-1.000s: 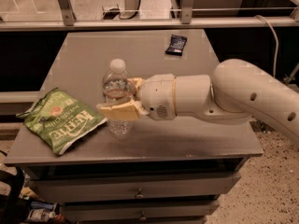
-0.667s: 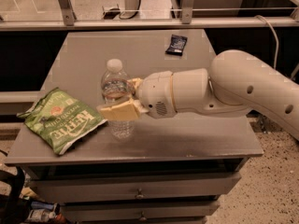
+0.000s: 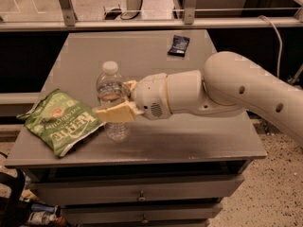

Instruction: Move water bottle near green jalapeno chip bag

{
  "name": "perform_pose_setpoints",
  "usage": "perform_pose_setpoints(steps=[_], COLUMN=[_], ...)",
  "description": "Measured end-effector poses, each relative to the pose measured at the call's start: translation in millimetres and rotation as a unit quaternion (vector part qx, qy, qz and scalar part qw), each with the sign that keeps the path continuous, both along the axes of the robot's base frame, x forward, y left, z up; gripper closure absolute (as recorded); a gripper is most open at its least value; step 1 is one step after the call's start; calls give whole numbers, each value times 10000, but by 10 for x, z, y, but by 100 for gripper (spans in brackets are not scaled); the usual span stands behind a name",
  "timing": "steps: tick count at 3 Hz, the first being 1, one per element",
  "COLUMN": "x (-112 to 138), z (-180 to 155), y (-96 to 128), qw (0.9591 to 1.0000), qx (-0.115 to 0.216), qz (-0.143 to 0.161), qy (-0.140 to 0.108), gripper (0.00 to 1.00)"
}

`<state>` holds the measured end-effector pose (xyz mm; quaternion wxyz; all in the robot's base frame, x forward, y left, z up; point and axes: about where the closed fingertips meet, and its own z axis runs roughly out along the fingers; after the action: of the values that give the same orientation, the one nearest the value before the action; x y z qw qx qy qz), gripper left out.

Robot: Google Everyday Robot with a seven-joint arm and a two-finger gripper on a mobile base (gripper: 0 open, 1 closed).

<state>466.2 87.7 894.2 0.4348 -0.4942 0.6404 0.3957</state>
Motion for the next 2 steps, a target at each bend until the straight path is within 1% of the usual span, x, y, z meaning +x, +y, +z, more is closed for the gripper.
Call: perform_pose_setpoints(steps=[1, 2], x=[0, -12], z=[22, 29], y=[0, 20], qw=[10000, 10000], qx=[0, -7], qz=[0, 20], qy=[0, -8], gripper=[100, 84])
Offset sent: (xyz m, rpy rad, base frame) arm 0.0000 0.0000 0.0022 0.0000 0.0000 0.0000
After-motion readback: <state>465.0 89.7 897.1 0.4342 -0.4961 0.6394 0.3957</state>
